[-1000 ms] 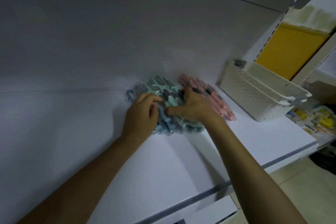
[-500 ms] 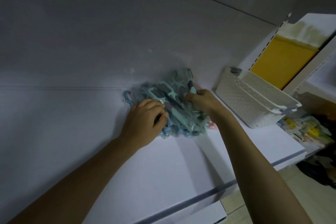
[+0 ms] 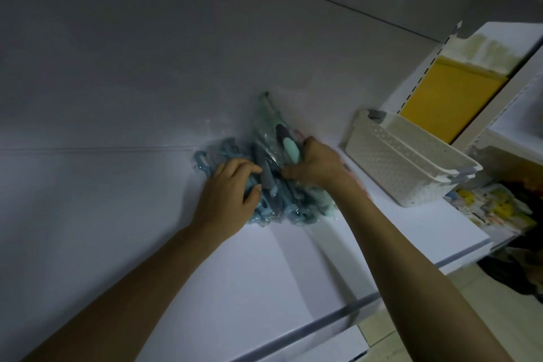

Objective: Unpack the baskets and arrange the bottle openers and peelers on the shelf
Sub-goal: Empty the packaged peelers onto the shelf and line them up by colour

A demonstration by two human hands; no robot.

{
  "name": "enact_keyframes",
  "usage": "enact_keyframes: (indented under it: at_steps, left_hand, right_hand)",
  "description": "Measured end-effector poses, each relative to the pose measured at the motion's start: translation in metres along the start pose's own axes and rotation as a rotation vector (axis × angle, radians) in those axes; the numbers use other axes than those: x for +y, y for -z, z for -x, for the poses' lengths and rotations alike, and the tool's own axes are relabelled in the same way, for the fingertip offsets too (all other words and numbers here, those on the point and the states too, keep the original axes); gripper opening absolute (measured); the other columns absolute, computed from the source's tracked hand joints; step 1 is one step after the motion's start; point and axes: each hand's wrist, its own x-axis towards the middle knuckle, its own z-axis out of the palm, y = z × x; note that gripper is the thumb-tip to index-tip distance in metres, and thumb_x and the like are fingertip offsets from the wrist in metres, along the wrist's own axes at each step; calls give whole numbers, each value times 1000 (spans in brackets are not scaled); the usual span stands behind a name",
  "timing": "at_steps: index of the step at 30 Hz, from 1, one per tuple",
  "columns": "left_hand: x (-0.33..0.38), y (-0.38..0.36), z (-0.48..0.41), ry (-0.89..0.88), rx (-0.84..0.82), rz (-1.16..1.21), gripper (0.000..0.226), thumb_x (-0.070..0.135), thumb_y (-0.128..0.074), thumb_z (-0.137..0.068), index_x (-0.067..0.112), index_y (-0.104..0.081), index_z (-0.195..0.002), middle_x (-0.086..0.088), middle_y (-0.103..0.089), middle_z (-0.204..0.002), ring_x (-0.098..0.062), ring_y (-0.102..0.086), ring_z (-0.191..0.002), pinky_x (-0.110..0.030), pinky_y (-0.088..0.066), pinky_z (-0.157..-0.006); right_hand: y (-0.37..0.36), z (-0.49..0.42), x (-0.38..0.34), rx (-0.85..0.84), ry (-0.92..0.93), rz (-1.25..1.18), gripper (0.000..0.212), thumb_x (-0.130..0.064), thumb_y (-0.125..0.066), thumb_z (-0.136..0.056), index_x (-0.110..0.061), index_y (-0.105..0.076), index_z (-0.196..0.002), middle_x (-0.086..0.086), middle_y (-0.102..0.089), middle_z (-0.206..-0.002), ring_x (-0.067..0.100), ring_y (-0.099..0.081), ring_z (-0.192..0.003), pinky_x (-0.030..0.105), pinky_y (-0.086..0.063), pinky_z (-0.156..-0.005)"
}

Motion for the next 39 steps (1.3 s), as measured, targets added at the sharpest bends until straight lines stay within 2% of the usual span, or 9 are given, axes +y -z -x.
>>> enact_keyframes:
  at_steps: [10, 13, 16, 19, 22, 27, 30, 33, 39]
  left_hand:
    - [6, 3, -2, -78, 56, 48, 35, -2, -50, -83, 5, -66, -113, -9, -63, -117, -25, -55, -110, -32, -43, -97]
    - [24, 12, -11, 95, 70, 359, 27, 24, -53, -93, 11, -67, -112, 1, -67, -111, -12, -59, -108, -19, -43, -94]
    - [48, 28, -23, 354, -87, 884, 45, 50, -69, -74, 23, -62, -109, 8, -72, -103, -8, -67, -99, -20, -52, -83]
    - [50, 54, -28, 474, 54, 1003, 73, 47, -80, -57, 14, -59, -119, -6, -71, -107, -22, -68, -99, -35, -53, -89]
    - [31, 89, -19, 440, 114, 982, 69, 30, -75, -57, 9, -60, -121, -7, -71, -108, -18, -68, -100, -25, -55, -82]
    - [-3, 132, 5, 398, 200, 896, 60, 16, -75, -61, 7, -61, -118, -6, -71, -105, -16, -68, -97, -23, -55, -75]
    - [-14, 148, 16, 385, 245, 825, 73, 22, -78, -55, 2, -57, -121, -7, -71, -104, -22, -69, -94, -25, -56, -73]
    - [-19, 152, 23, 376, 273, 763, 81, 22, -83, -48, 2, -55, -121, -3, -72, -101, -17, -71, -91, -22, -55, -69]
    - [-21, 134, 28, 372, 178, 614, 66, 18, -80, -44, 11, -64, -107, 15, -73, -86, 3, -68, -81, -10, -51, -65]
  right_hand:
    - [7, 18, 8, 65, -133, -491, 51, -27, -79, -69, -18, -45, -106, 1, -58, -94, 20, -62, -81, 36, -56, -65]
    - [18, 34, -5, 64, -117, -766, 43, -20, -77, -72, -13, -52, -106, 5, -65, -91, 16, -64, -67, 25, -52, -50]
    - [11, 49, -37, 33, 29, -940, 43, -19, -75, -75, -9, -57, -112, 9, -70, -98, 20, -69, -80, 33, -58, -67]
    - [-18, 69, -82, 137, 252, -950, 42, -16, -66, -78, -3, -52, -115, 8, -67, -102, 19, -67, -90, 38, -56, -78]
    - [-40, 80, -120, 228, 470, -975, 48, -6, -69, -75, 2, -47, -117, 6, -60, -105, 11, -60, -94, 24, -52, -81]
    - [-66, 87, -157, 132, 701, -948, 58, 0, -74, -68, -2, -50, -120, 15, -53, -116, 32, -55, -110, 51, -49, -87]
    - [-74, 84, -163, -35, 691, -1074, 74, -5, -71, -71, -22, -36, -134, 0, -50, -133, 10, -50, -123, 25, -47, -97]
    - [-84, 79, -164, 17, 700, -1084, 62, 0, -69, -73, -35, -44, -117, -11, -59, -112, 0, -61, -103, 16, -50, -82]
    - [-93, 84, -166, 90, 689, -1028, 29, -16, -62, -74, -16, -61, -102, 0, -66, -98, 10, -64, -96, 30, -55, -80]
